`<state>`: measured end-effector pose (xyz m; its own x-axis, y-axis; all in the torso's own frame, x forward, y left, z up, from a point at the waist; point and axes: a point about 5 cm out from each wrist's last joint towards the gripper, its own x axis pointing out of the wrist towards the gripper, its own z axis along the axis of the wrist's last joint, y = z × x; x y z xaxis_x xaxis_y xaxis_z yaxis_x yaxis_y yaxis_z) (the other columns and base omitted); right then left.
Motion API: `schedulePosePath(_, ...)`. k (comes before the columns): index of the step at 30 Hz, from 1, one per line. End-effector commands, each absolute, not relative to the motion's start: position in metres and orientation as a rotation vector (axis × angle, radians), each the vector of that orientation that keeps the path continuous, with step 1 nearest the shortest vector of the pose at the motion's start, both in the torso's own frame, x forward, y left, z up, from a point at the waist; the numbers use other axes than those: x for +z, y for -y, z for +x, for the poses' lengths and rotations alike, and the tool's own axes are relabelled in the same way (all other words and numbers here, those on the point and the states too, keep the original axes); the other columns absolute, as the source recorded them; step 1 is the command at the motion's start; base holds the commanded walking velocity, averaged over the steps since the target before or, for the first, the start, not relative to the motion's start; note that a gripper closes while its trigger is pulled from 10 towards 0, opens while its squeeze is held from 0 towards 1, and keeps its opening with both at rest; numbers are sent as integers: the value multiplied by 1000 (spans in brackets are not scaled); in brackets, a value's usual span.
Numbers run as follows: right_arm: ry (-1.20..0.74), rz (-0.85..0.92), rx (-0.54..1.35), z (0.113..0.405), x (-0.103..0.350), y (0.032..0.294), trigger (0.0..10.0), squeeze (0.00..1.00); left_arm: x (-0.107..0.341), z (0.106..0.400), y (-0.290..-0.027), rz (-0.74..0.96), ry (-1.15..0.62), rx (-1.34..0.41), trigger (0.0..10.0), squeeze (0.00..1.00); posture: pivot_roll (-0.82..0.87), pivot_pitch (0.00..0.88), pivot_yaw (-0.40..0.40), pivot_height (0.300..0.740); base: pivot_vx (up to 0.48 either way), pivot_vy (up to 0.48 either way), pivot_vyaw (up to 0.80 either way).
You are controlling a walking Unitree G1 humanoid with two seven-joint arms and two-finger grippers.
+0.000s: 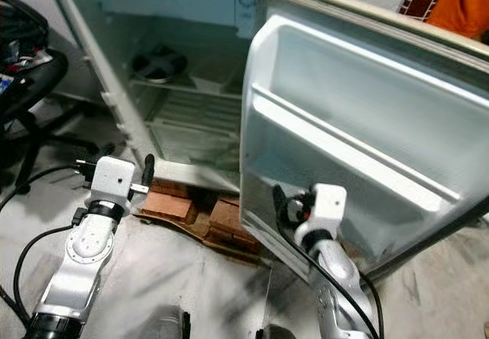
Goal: Restocking fridge
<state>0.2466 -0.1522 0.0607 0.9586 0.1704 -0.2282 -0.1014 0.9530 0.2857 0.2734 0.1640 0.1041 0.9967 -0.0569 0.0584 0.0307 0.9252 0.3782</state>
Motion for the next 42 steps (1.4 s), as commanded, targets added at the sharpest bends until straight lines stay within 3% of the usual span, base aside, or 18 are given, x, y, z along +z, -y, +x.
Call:
schedulePosePath(1,-260,289,177,246,62,150,10000,0,102,273,-163,391,60,-56,10000,0,52,50,-6,740,-371,-270,0)
schedulePosePath(10,-241,277,308,250,69,145,10000,0,101,273,-165,424,50,-64,10000,0,58,48,-4,740,-206,-278,0)
schedulePosePath(22,-89,232,80,268,86,168,10000,0,101,275,-168,425,37,-66,10000,0,64,47,3,740,106,-358,0)
schedulePosePath(42,-4,218,0,281,98,174,10000,0,105,277,-174,396,57,-19,10000,0,62,55,3,740,27,0,0)
